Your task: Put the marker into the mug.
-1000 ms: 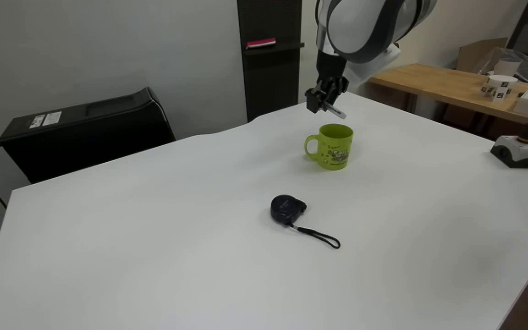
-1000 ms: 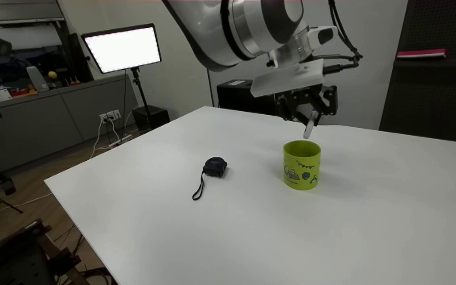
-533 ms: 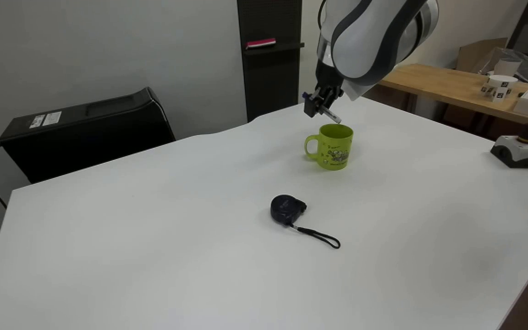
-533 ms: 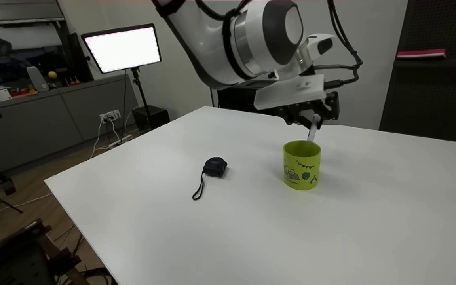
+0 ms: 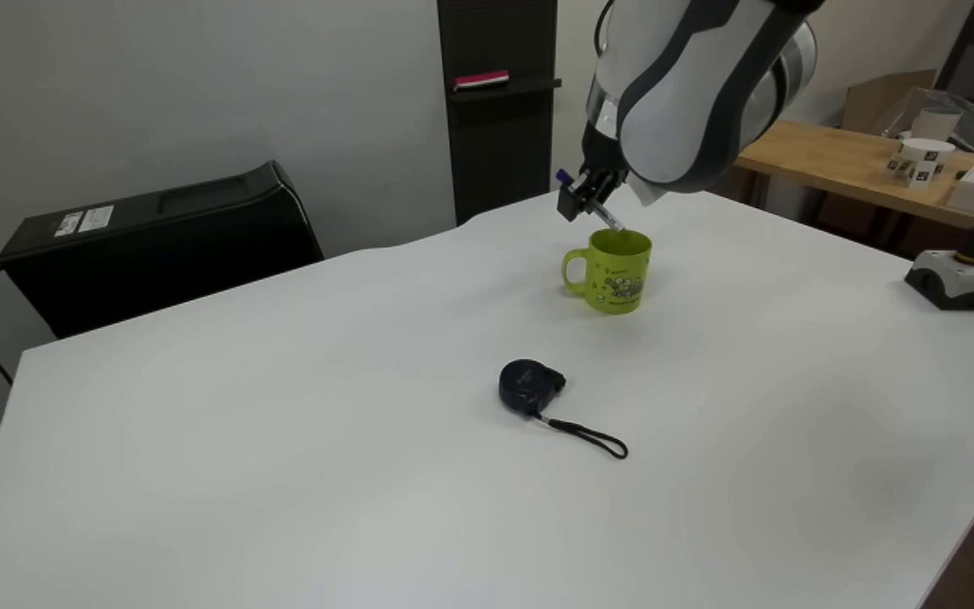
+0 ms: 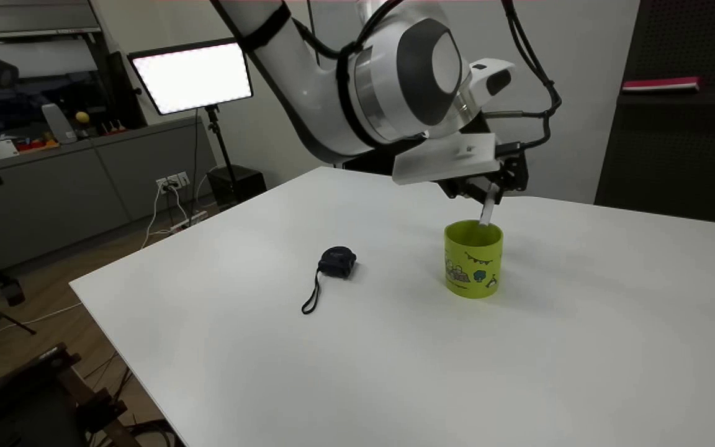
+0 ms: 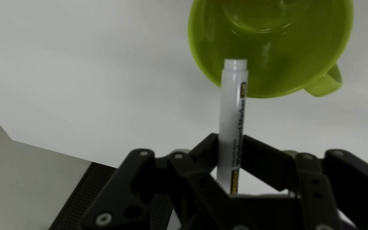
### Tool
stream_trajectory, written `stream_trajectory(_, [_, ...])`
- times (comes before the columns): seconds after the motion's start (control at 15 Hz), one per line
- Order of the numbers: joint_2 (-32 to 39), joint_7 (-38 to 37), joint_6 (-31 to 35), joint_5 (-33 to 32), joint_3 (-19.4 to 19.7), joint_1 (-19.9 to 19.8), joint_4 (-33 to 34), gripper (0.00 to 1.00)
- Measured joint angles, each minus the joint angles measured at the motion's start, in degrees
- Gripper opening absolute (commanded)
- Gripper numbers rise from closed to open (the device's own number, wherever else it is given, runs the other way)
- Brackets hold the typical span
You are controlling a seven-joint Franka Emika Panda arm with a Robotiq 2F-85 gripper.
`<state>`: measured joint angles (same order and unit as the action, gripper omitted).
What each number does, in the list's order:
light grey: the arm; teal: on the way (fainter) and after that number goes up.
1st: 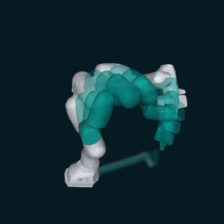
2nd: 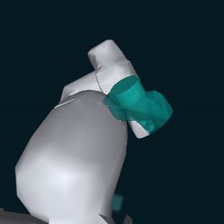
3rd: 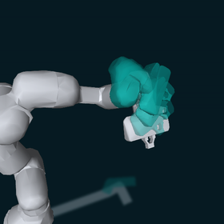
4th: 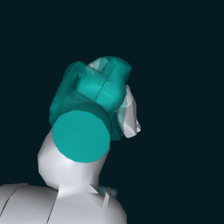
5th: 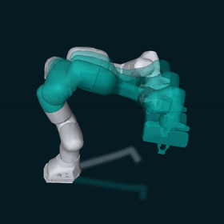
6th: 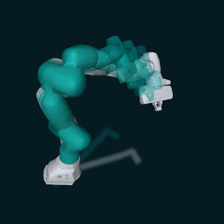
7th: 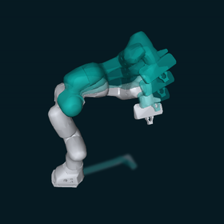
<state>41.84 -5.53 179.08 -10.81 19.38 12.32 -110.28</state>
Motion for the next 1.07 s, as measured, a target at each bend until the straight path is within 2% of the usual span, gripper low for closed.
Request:
stream_trajectory(0.27, [0.25,-0.18,3.62,3.72,2.82,3.45,-2.80,0.05])
stream_trajectory(0.73, [0.68,-0.04,10.95,10.73,5.24,7.26,-7.47,0.05])
stream_trajectory(1.07, [1.54,1.34,15.68,16.63,5.60,8.99,-9.49,0.05])
